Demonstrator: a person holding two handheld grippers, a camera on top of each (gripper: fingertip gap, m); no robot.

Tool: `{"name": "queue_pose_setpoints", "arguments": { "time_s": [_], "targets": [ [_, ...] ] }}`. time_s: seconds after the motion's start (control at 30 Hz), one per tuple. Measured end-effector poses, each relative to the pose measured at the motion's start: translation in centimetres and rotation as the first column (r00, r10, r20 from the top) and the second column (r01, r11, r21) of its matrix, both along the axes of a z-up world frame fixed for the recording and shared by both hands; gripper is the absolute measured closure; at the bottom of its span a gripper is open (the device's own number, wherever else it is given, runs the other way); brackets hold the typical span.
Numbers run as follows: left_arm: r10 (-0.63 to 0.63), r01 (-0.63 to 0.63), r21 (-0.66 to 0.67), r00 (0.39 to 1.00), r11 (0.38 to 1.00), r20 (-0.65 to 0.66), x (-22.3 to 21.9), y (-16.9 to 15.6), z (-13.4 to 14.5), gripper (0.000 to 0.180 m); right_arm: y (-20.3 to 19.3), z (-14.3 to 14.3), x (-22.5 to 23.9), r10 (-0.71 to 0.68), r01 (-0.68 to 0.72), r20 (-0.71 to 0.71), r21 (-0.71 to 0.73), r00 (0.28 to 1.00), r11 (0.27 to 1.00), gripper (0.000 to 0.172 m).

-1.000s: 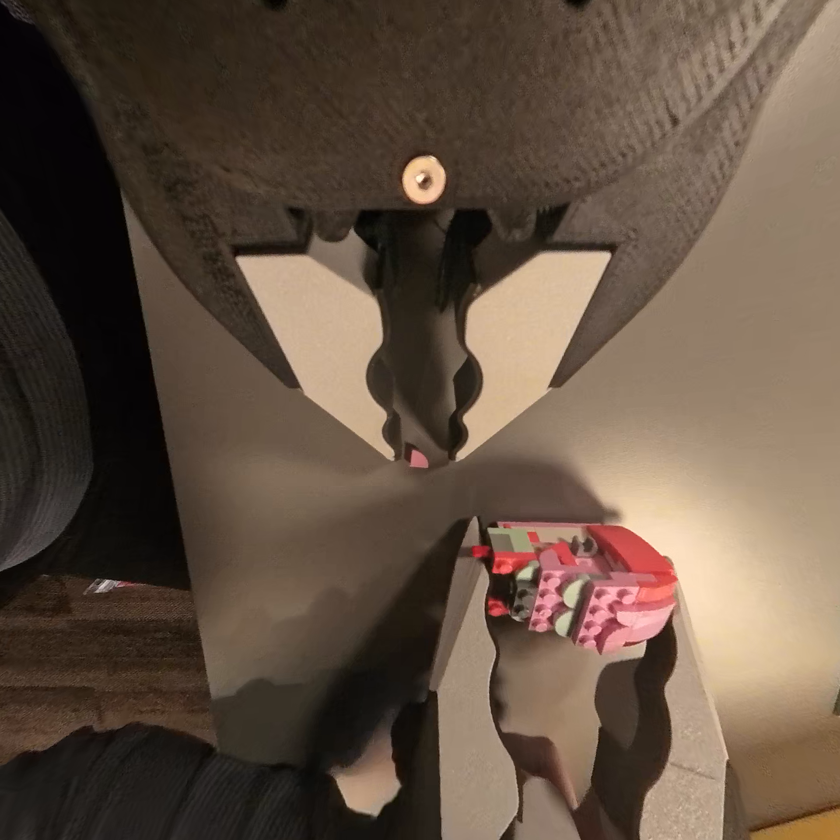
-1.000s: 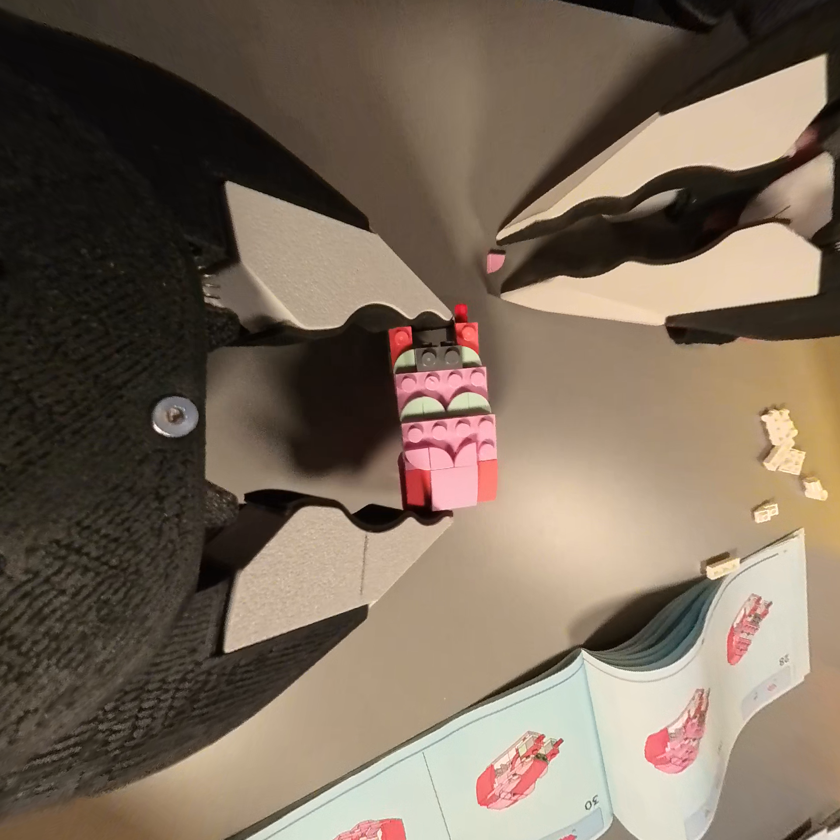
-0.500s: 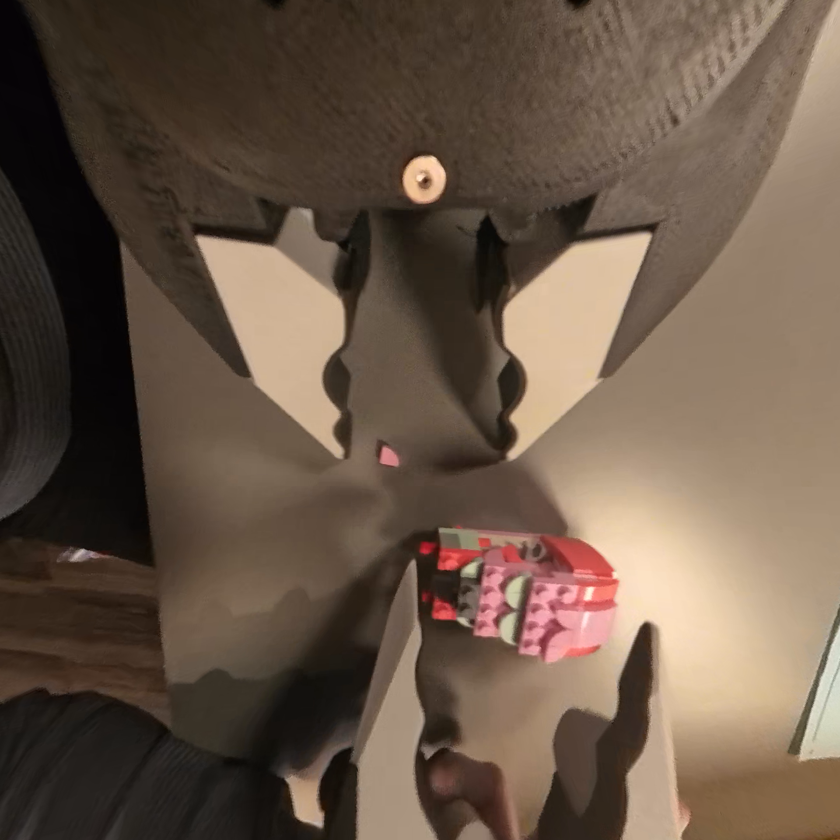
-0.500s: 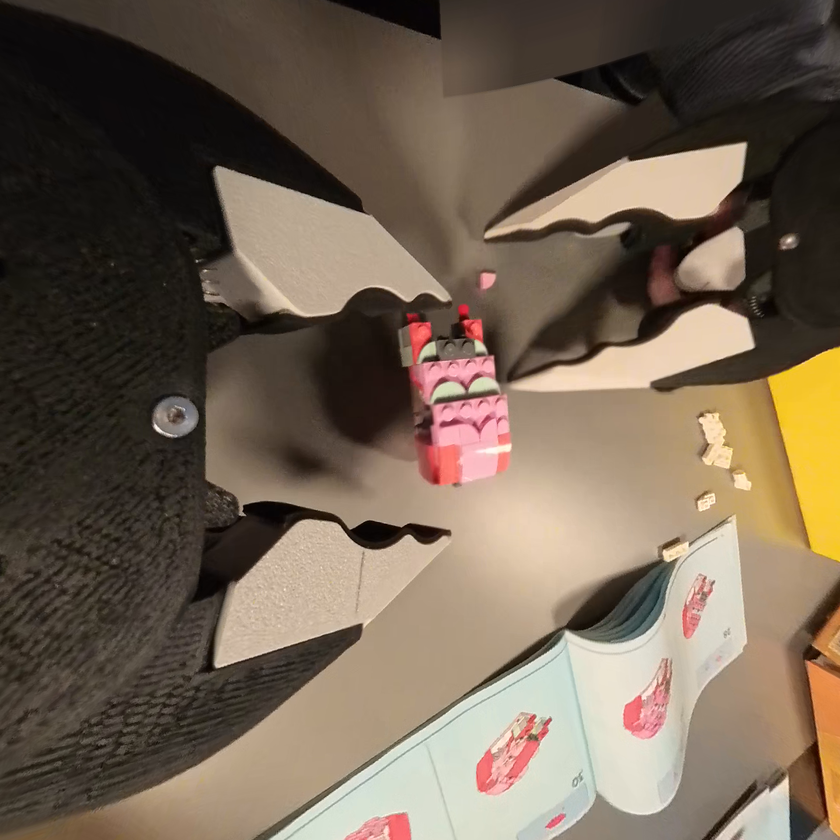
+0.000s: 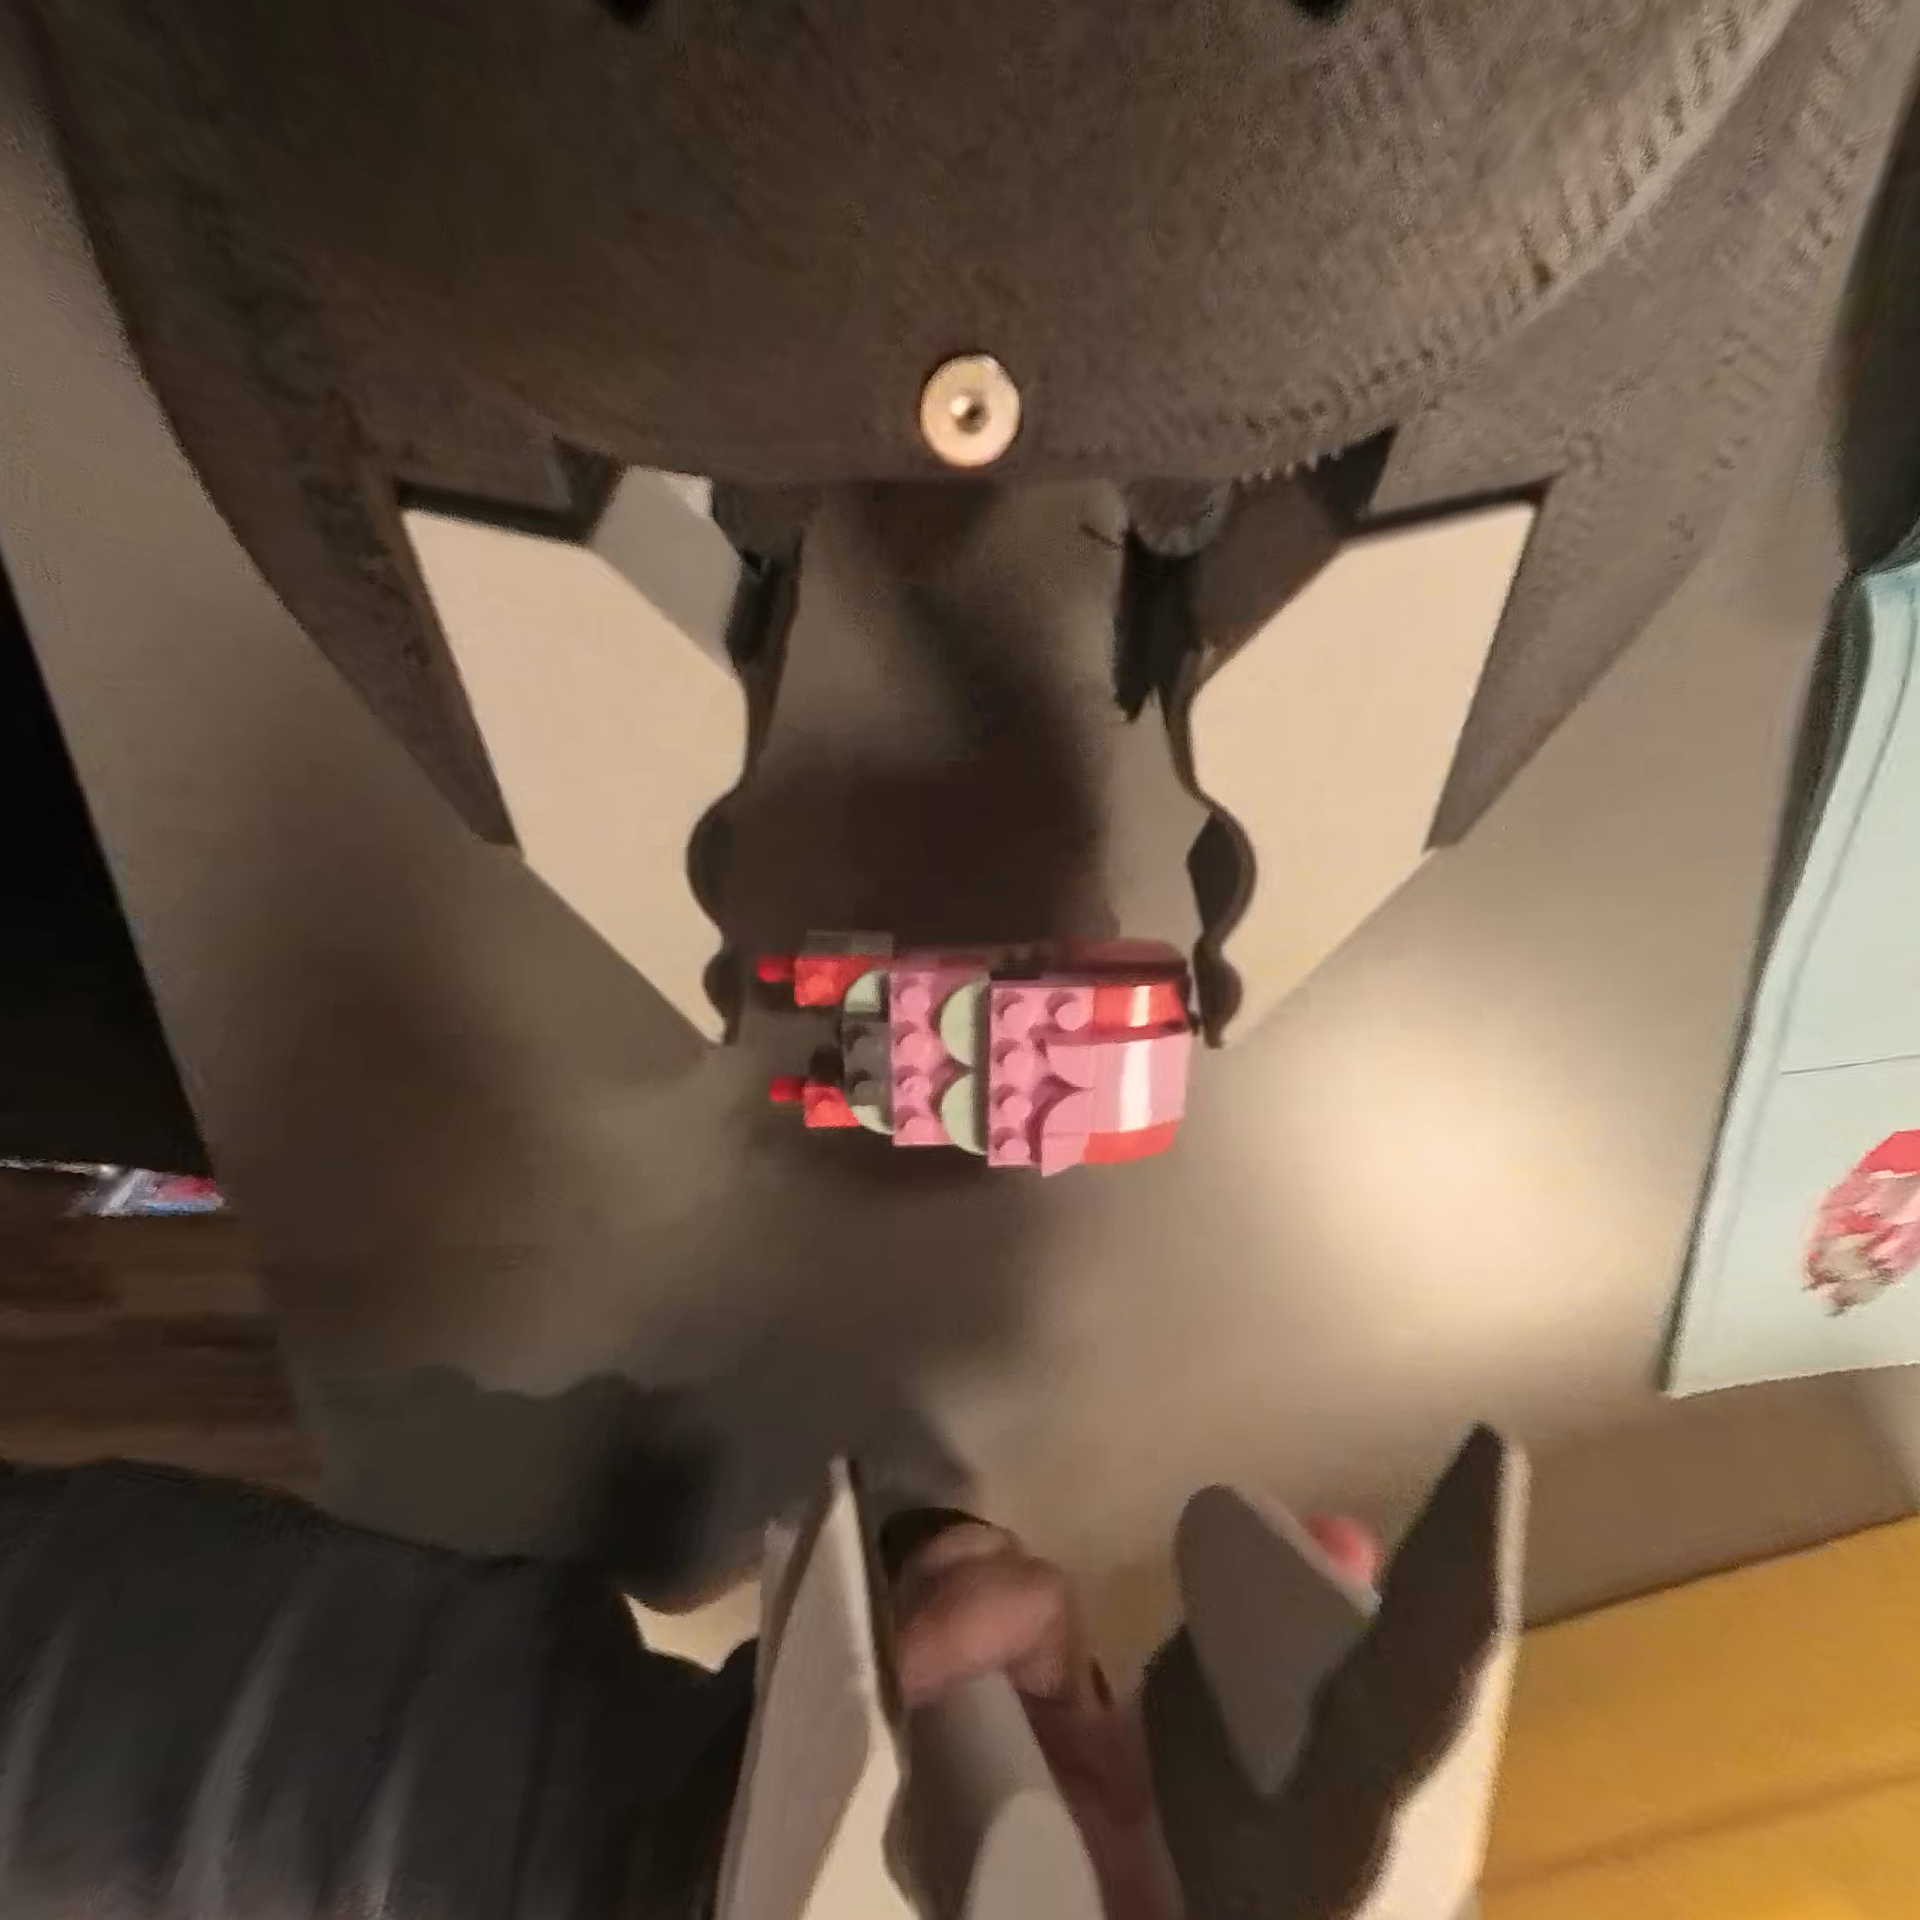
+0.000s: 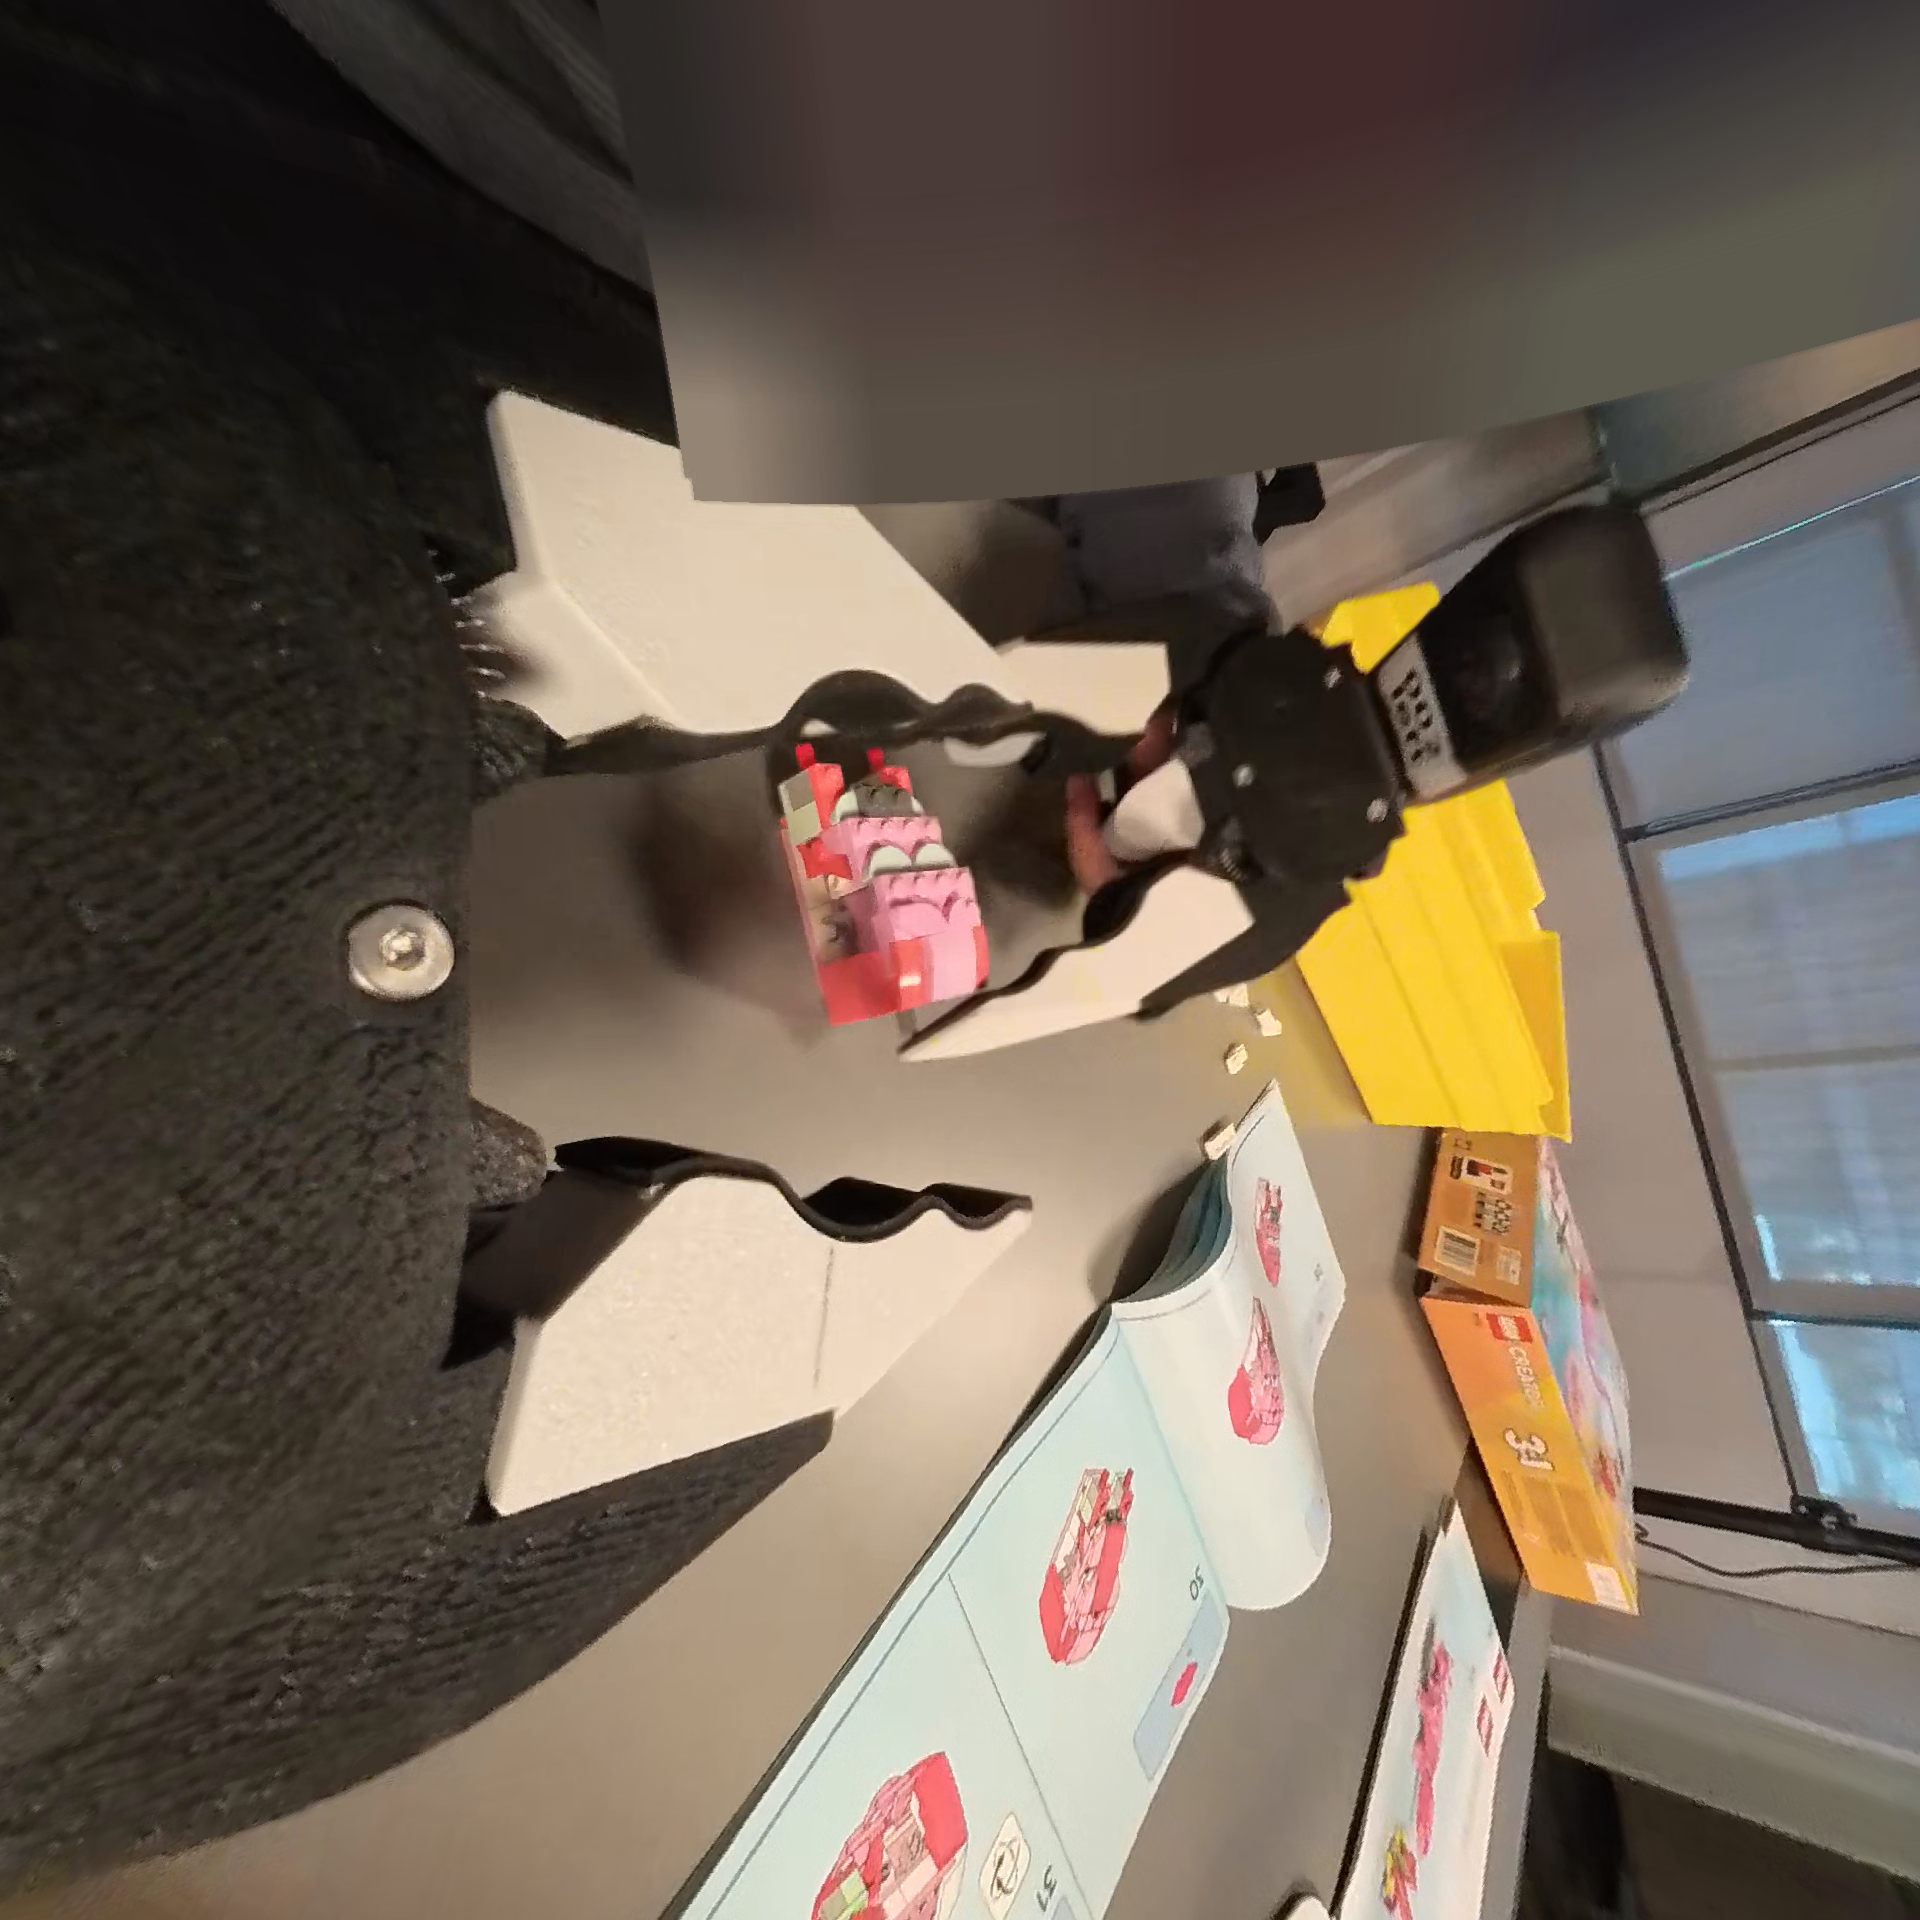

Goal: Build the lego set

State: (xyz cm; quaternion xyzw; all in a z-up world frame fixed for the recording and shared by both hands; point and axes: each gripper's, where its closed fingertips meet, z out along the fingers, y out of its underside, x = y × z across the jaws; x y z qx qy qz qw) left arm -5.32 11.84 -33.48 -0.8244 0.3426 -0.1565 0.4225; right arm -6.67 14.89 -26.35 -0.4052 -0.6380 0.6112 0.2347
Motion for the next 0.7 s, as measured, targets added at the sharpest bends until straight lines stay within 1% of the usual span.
{"name": "queue_pose_setpoints", "arguments": {
  "time_s": [0.07, 0.13, 0.17, 0.23, 0.27, 0.3, 0.37, 0.43, 0.5, 0.63, 0.7],
  "targets": [
    [-0.018, 0.017, -0.046, 1.0, 0.999, -0.025, 0.0, 0.4, -0.9, 0.101, -0.3, 0.2, 0.1, 0.016, -0.017, -0.008, -0.013, 1.0, 1.0, 0.085],
    [-0.02, 0.019, -0.062, 1.0, 0.998, -0.009, 0.2, 0.5, -1.1, 0.103, -0.4, -0.2, 0.1, 0.025, -0.025, 0.008, -0.002, 1.0, 1.0, 0.086],
    [-0.008, 0.008, -0.058, 1.0, 0.998, -0.012, -0.1, 0.5, -1.1, 0.103, -0.4, -0.6, 0.1, 0.024, -0.024, 0.023, 0.009, 0.999, 1.0, 0.086],
    [0.055, -0.056, -0.025, 0.998, 0.998, -0.023, -1.3, 1.1, -0.8, 0.103, -0.4, -1.5, 0.0, 0.02, -0.022, 0.054, 0.038, 0.998, 0.999, 0.085],
    [0.088, -0.088, -0.02, 0.996, 0.996, 0.0, -1.8, 1.3, -0.5, 0.103, -0.5, -2.0, -0.1, 0.016, -0.02, 0.068, 0.062, 0.998, 0.998, 0.084],
    [0.112, -0.111, -0.023, 0.993, 0.994, 0.048, -2.1, 1.4, 0.0, 0.103, -0.5, -2.5, -0.3, 0.01, -0.018, 0.083, 0.089, 0.996, 0.996, 0.084],
    [0.149, -0.143, -0.041, 0.972, 0.989, 0.184, -2.4, 1.5, 1.4, 0.103, -1.0, -3.1, -0.4, 0.016, -0.03, 0.108, 0.134, 0.994, 0.99, 0.083],
    [0.147, -0.129, -0.078, 0.935, 0.989, 0.323, -2.3, 1.3, 2.6, 0.104, -1.5, -3.5, -0.6, 0.018, -0.038, 0.115, 0.178, 0.993, 0.983, 0.083],
    [0.131, -0.09, -0.114, 0.892, 0.989, 0.433, -1.9, 0.9, 3.5, 0.104, -2.2, -3.8, -0.8, 0.032, -0.056, 0.131, 0.185, 0.991, 0.981, 0.083],
    [0.109, -0.043, -0.138, 0.851, 0.99, 0.514, -1.2, 0.6, 4.1, 0.104, -3.5, -3.2, -0.9, 0.094, -0.106, 0.142, 0.08, 0.985, 0.991, 0.086],
    [0.094, -0.019, -0.14, 0.83, 0.99, 0.549, -0.8, 0.5, 4.5, 0.104, -3.5, -3.0, -1.1, 0.089, -0.097, 0.141, 0.051, 0.986, 0.994, 0.089]
  ]
}}
